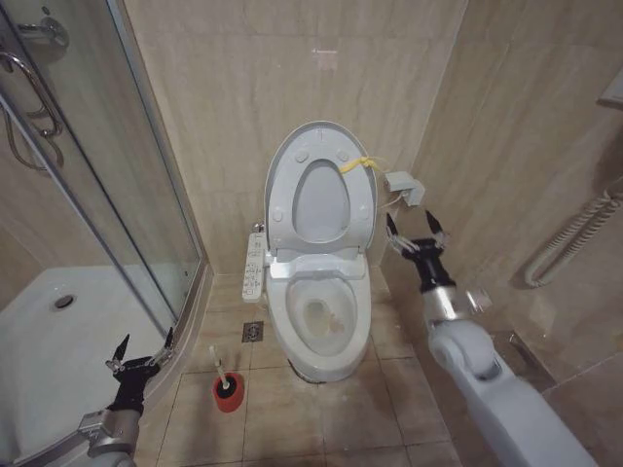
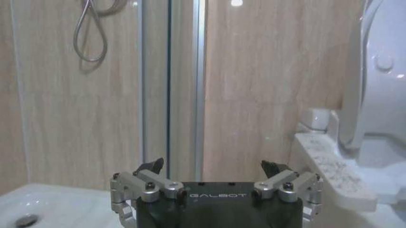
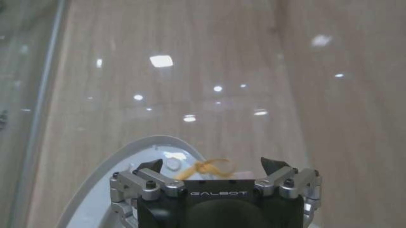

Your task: Open the toilet lid, clean the toilet bowl with a toilet brush, close the toilet lid, and flush.

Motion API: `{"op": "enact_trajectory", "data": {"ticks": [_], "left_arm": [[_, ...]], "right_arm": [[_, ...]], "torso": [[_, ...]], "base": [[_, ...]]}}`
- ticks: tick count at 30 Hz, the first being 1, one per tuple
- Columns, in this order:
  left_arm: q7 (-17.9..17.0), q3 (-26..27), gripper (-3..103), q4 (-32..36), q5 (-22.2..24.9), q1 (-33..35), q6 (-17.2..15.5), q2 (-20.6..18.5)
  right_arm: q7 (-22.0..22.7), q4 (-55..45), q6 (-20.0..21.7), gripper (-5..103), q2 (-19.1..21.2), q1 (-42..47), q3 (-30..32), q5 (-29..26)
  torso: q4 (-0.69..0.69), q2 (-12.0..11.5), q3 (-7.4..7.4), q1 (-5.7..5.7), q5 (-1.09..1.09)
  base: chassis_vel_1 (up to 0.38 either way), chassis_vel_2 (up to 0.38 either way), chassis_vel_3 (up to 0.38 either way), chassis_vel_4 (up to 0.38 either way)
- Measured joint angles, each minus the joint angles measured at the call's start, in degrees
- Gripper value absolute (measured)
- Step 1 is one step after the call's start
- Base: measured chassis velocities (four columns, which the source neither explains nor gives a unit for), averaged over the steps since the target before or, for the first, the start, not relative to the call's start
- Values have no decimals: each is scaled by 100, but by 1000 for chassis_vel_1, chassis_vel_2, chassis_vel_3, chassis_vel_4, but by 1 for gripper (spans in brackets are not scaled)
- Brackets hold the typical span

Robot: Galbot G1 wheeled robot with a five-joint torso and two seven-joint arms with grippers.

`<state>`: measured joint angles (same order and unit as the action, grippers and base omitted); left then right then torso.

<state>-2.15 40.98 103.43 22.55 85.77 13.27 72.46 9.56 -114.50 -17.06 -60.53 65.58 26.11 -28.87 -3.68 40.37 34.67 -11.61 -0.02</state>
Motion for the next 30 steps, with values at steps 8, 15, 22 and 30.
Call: {"op": "enact_trajectory", "data": {"ticks": [8, 15, 22, 30], "left_arm": [[-28, 89, 100, 487, 113, 209, -2, -10], [-62, 126, 100, 751, 176, 373, 38, 22], [-63, 158, 100, 806, 125, 494, 213, 56], [560, 258, 100, 226, 235, 391, 995, 28]], "right_arm": [[276, -297, -357, 100, -838, 1532, 321, 698], [426, -151, -763, 100, -1767, 2031, 253, 1384], [272, 171, -1278, 100, -2090, 2180, 66, 2180], [253, 536, -1578, 100, -2283, 2206, -99, 2501]], "torso": [[0, 0, 0, 0, 1], [1, 0, 1, -1, 0], [1, -1, 1, -1, 1], [1, -1, 1, -1, 2]], "base": [[0, 0, 0, 0], [0, 0, 0, 0], [0, 0, 0, 0], [0, 0, 0, 0]]}}
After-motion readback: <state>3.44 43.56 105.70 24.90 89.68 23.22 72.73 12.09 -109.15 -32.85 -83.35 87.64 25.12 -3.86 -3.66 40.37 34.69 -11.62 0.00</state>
